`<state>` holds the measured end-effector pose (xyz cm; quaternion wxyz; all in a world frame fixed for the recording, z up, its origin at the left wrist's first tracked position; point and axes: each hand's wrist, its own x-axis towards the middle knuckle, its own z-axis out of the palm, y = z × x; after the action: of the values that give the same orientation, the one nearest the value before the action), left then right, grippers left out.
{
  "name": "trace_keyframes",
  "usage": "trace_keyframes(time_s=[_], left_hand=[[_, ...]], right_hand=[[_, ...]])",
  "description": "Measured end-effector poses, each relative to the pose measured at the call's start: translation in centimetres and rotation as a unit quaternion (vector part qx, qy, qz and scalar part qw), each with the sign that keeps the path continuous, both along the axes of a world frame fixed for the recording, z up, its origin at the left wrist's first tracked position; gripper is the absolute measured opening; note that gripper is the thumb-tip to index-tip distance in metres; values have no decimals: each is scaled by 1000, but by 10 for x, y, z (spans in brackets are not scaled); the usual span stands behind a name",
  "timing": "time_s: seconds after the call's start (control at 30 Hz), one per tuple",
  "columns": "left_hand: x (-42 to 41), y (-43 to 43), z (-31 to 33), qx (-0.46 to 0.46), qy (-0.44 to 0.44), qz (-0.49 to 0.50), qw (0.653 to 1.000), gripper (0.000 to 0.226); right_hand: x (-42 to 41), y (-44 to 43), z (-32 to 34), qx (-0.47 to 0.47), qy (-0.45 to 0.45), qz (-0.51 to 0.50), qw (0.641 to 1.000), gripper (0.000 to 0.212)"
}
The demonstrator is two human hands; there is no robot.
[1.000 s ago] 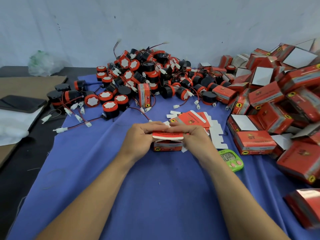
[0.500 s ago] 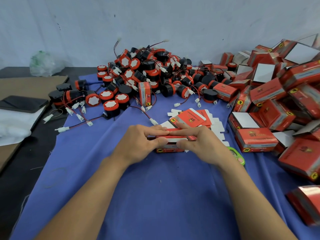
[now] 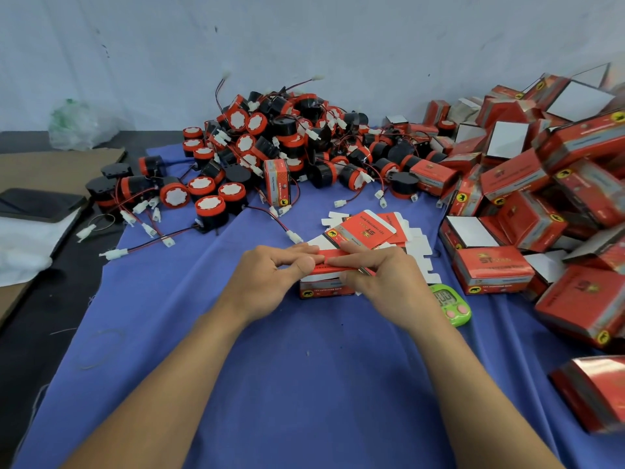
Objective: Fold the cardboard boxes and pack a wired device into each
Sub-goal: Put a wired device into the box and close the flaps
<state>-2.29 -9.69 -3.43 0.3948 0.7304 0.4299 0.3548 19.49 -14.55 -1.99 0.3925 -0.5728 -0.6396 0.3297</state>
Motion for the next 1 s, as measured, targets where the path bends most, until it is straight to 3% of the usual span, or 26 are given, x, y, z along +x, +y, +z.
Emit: trace_keyframes(time_s=[0.17, 0.27, 0.43, 0.57, 0.73, 0.8, 0.9, 1.0], left_hand=[[3, -1, -3, 7, -9, 16, 1000, 22], [3, -2, -1, 13, -2, 4, 1000, 33], [0, -6, -2, 37, -5, -14, 999, 34], [2, -20, -9, 170, 30, 15, 985, 31], [-9, -28, -11, 292, 195, -49, 935, 46], [-7, -31, -8, 269, 195, -46, 942, 46], [1, -39, -4, 215, 133, -1, 967, 40], [7, -39, -8, 192, 103, 35, 975, 36]], right_hand=[[-6, -8, -1, 52, -126, -5, 991, 29], [-9, -14, -4, 93, -218, -11, 972, 31], [-12, -24, -11, 169, -284, -2, 944, 35], [-9, -30, -12, 133, -301, 12, 944, 53], [-14, -34, -21, 80, -314, 12, 946, 69], [-20, -38, -22, 75, -320, 2, 945, 66], [-26, -39, -12, 139, -279, -39, 949, 53], [-23, -20, 3, 103, -261, -44, 959, 65]])
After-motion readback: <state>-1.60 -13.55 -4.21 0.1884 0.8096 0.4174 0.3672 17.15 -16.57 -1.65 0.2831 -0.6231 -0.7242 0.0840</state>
